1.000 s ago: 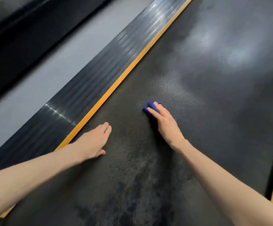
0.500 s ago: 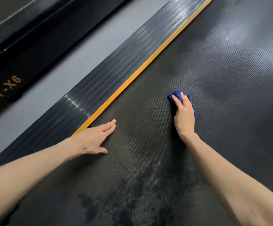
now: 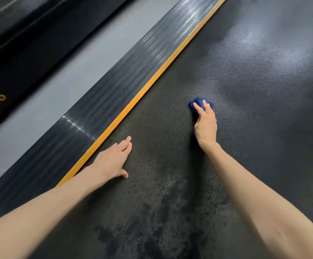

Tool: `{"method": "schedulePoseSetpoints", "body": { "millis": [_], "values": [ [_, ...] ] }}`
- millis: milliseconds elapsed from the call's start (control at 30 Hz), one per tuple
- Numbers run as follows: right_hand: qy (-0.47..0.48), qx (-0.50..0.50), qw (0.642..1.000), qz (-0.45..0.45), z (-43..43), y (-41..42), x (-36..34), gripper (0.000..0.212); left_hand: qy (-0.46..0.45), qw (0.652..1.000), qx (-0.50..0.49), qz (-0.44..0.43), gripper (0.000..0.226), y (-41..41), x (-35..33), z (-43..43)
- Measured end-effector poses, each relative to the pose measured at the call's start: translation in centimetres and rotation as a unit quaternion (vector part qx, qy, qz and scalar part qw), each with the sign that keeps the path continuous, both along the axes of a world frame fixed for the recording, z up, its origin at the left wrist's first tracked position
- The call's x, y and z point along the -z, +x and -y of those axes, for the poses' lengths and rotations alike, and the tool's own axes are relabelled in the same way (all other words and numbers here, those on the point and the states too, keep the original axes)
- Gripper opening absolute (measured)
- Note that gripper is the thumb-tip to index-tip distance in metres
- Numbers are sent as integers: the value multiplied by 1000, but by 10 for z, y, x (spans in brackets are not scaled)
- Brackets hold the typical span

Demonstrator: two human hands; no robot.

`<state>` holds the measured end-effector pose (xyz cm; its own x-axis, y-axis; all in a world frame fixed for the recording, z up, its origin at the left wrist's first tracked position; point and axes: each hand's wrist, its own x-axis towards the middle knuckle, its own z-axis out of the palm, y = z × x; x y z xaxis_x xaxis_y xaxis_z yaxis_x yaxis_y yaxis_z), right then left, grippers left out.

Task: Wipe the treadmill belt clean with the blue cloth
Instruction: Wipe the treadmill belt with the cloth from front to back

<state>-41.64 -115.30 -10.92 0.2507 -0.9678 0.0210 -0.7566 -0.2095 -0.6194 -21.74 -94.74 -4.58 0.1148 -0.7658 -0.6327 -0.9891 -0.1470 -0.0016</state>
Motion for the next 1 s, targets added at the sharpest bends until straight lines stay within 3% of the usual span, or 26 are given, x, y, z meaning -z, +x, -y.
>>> {"method": "schedulePoseSetpoints", "body": {
  "millis": [233,400,567,733,833,933,1000],
  "values": [
    [92,-26,993,-64,-87,-7,-23,73,-35,999,-30,-19,102,-10,-2,-8],
    [168,-21,973,-156,-179,-7,-52,67,-85,992,87,-13,68,-15,-8,-67],
    [257,-52,926,-270,-240,2,-77,62,21,996,41,-75,73,-16,-13,-115],
    [241,-75,939,-234,-258,-5,-81,76,89,991,0,-95,74,-9,-13,-116],
    [238,-58,948,-205,-269,-1,-80,70,131,984,-51,-105,74,-3,-11,-120],
    [204,-46,958,-194,-269,-3,-77,71,89,993,-39,-63,65,-8,-12,-114],
    [200,-38,961,-187,-275,-7,-65,78,57,998,-24,-30,45,-17,-26,-107]
  ]
}}
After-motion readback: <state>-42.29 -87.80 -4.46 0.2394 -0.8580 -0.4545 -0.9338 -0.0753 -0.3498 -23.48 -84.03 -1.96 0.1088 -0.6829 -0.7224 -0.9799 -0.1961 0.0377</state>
